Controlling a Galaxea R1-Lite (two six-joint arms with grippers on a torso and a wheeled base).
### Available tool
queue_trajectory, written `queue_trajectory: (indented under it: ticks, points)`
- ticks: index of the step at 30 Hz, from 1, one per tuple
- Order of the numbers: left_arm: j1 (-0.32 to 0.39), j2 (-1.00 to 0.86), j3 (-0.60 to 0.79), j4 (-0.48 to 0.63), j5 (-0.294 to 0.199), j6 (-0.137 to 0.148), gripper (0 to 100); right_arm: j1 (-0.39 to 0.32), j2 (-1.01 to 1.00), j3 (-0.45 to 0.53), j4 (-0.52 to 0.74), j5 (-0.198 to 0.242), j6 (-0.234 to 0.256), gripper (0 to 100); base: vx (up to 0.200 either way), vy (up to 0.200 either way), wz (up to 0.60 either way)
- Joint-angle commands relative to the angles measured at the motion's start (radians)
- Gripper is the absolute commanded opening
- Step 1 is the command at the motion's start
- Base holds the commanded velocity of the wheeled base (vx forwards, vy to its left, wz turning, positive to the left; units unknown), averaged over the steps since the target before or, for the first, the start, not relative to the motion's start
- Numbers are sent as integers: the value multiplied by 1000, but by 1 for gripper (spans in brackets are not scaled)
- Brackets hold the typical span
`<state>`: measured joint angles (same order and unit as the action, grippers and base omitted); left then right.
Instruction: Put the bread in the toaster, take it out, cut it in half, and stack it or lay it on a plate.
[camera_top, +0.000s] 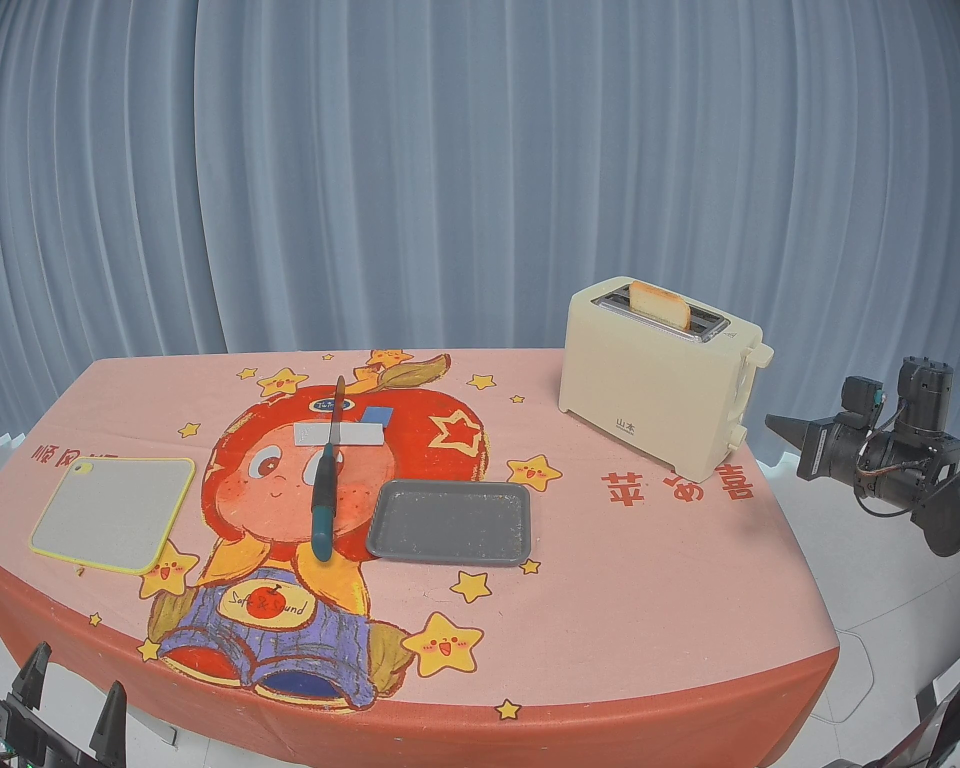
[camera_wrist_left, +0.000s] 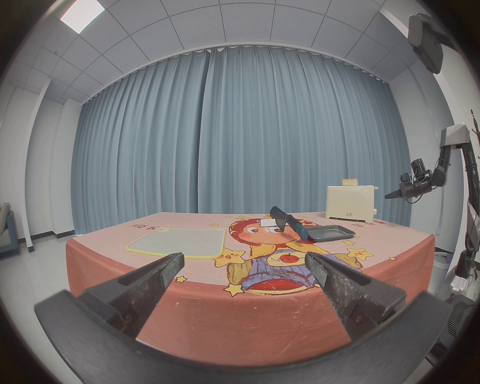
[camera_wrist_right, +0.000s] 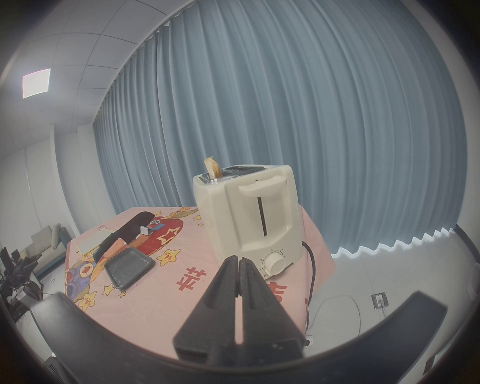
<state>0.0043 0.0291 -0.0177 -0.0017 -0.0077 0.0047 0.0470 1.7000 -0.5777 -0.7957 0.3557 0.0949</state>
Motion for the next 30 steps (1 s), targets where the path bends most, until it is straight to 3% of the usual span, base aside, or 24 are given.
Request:
queue_trajectory:
  ticks: [1,30]
  points:
    - [0,0,18,-1,0,0,100,1,35,-1,0,0,2,0,0,0,0]
    - [0,0,18,-1,0,0,100,-7,205,-39,0,-8,3,0,0,0,0]
